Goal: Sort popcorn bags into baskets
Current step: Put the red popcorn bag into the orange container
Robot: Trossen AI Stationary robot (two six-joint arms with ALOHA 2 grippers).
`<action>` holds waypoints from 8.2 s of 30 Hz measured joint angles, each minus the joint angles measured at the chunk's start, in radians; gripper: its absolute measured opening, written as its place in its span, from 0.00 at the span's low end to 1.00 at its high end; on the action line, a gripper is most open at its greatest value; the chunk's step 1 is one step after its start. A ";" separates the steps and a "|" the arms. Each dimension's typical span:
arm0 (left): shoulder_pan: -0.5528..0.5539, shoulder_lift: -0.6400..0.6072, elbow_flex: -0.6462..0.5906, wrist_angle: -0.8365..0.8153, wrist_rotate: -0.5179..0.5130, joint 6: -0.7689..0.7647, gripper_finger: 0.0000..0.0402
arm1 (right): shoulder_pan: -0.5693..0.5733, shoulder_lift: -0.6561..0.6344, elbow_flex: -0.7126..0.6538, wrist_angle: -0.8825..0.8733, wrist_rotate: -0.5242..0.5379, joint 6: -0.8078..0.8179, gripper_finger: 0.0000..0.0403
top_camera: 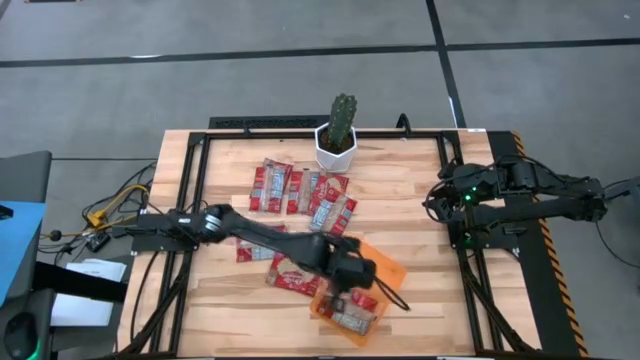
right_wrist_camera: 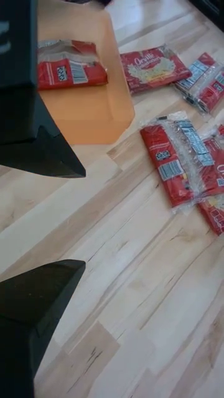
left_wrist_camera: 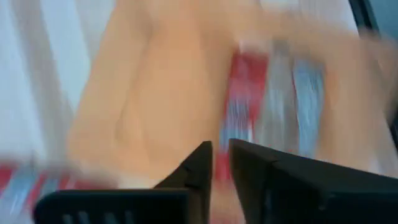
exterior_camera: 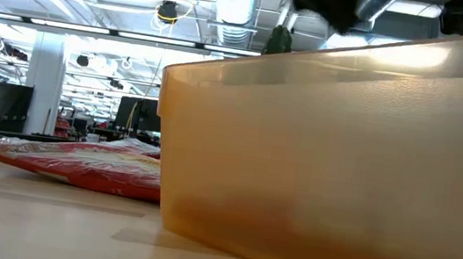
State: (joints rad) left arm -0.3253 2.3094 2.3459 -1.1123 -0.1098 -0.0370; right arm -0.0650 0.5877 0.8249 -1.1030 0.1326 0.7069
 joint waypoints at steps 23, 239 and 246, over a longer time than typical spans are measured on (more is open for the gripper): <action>-0.190 -0.682 -1.159 0.283 -0.224 -1.398 0.70 | 0.000 0.000 0.000 -0.021 0.000 -0.035 0.63; 0.429 -0.622 -1.684 1.467 0.084 -1.069 0.64 | -0.088 1.205 -0.052 1.294 0.026 -0.190 0.63; 0.424 -0.570 -1.677 1.588 0.118 -1.140 0.64 | -0.089 1.233 0.004 1.286 -0.058 -0.217 0.63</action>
State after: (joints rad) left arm 0.0982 1.7398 0.6692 0.4761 0.0081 -1.1770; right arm -0.1543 1.8210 0.8291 0.1825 0.0742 0.4903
